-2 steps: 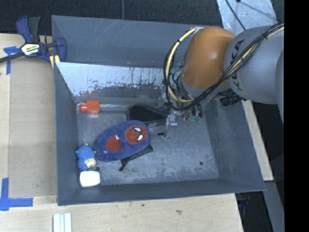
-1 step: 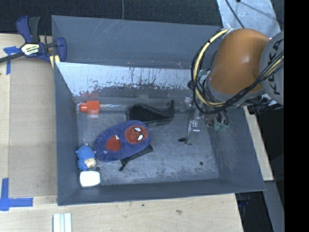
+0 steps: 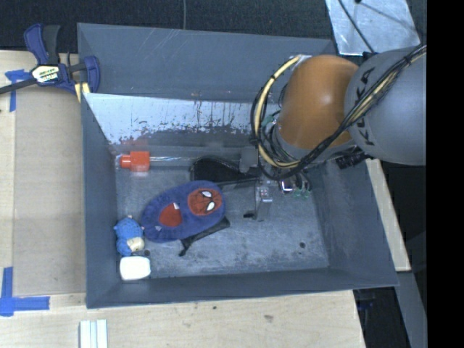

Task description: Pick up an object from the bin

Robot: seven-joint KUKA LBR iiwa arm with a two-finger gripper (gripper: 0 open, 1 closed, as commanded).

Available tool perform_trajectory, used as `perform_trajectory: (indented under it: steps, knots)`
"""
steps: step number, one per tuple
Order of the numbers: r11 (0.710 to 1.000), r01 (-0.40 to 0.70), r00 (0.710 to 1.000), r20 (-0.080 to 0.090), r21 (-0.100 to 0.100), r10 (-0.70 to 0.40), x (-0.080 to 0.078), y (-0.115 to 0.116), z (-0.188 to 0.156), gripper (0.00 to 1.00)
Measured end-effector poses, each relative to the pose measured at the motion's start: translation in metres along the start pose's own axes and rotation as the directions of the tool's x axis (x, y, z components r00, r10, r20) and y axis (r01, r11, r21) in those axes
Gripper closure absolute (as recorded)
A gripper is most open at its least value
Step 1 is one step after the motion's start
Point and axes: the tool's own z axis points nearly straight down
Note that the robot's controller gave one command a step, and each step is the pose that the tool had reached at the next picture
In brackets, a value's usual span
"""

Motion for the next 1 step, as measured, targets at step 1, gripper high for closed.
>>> perform_trajectory:
  steps: [1]
  knots:
    - [0.999,-0.037,0.999,0.025,0.002,0.037,-0.0387,0.0104,0.0569,0.0]
